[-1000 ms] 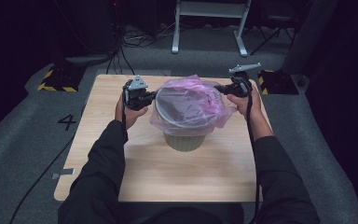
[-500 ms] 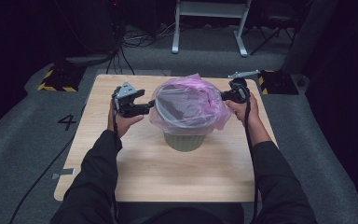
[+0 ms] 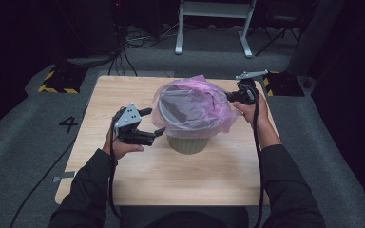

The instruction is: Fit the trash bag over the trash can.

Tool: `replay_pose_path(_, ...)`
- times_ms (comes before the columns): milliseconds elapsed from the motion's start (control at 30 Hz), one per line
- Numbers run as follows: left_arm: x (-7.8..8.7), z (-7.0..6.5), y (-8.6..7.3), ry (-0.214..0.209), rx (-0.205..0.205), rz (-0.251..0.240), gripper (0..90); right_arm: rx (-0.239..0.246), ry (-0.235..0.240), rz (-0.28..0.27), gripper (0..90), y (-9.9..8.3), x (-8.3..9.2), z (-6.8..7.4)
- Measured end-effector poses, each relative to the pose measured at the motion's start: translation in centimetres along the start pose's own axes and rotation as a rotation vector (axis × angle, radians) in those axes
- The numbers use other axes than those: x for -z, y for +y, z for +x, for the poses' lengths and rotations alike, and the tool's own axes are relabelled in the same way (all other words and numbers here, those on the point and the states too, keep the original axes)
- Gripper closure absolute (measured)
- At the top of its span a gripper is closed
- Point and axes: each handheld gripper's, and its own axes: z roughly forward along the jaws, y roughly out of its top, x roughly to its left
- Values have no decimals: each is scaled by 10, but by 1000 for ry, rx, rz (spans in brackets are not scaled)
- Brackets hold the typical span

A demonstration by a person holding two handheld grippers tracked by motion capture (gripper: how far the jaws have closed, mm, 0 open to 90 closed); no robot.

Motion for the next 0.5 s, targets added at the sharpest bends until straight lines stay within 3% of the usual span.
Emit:
replay_pose_path(100,-7,-12,-1,3,-32,15,292,1,5,1,861,1,2,1)
replay_pose_path(167,-10,-17,-2,35,-59,8,338,5,1,7,862,1,2,1)
replay_pose_path(200,-11,-17,-3,51,-63,6,440,5,1,9,862,1,3,1)
replay_pose_path(267,-12,-16,-5,36,-68,4,558,4,0,10,864,1,2,0)
replay_pose_path(333,-14,-17,-7,44,-86,20,768,-6,5,17,867,-1,1,-2)
replay_pose_path(500,-19,-16,-13,1,-89,45,900,-13,13,32,869,-4,-2,-4)
